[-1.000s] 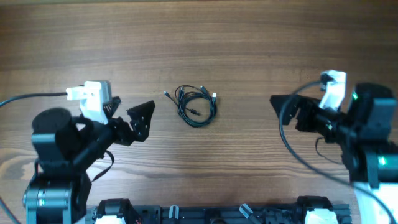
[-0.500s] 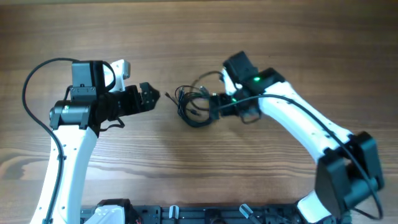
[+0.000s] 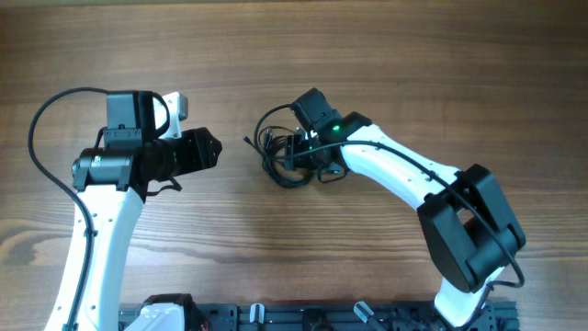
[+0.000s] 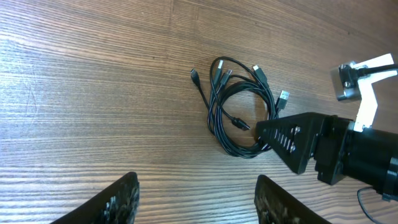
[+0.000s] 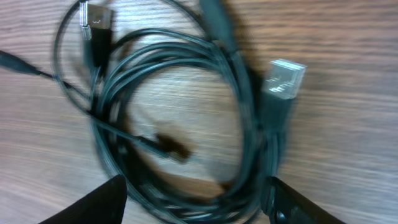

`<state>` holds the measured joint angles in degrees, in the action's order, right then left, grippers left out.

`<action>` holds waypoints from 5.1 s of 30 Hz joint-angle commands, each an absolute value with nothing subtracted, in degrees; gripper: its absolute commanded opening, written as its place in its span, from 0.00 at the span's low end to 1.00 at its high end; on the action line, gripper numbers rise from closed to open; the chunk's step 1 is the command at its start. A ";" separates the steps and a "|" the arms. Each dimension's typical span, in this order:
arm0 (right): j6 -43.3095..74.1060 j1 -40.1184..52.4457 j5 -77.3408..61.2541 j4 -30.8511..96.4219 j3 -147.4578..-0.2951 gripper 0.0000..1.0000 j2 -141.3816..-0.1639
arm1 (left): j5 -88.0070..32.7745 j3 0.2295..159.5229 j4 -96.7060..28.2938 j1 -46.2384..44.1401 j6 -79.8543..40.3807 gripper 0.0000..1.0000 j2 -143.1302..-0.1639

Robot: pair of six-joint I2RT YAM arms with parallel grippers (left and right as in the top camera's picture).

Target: Untangle cables

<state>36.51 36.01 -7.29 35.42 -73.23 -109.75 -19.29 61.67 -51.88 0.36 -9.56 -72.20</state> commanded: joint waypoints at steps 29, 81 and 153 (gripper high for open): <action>26.98 34.83 0.75 36.47 -75.85 0.09 -116.64 | -19.00 62.96 -54.15 0.23 -9.50 0.25 -71.96; 24.16 34.89 4.29 53.41 -97.49 0.04 -76.47 | -8.62 62.96 -37.19 -16.12 -15.53 0.55 -82.63; -1.30 48.66 -3.40 49.15 -96.64 0.04 -127.26 | -14.55 72.82 -65.41 19.99 -16.73 0.52 -60.82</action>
<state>-2.81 49.19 1.37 45.08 -96.57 -128.55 -13.61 72.20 -65.52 19.75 -17.80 -60.80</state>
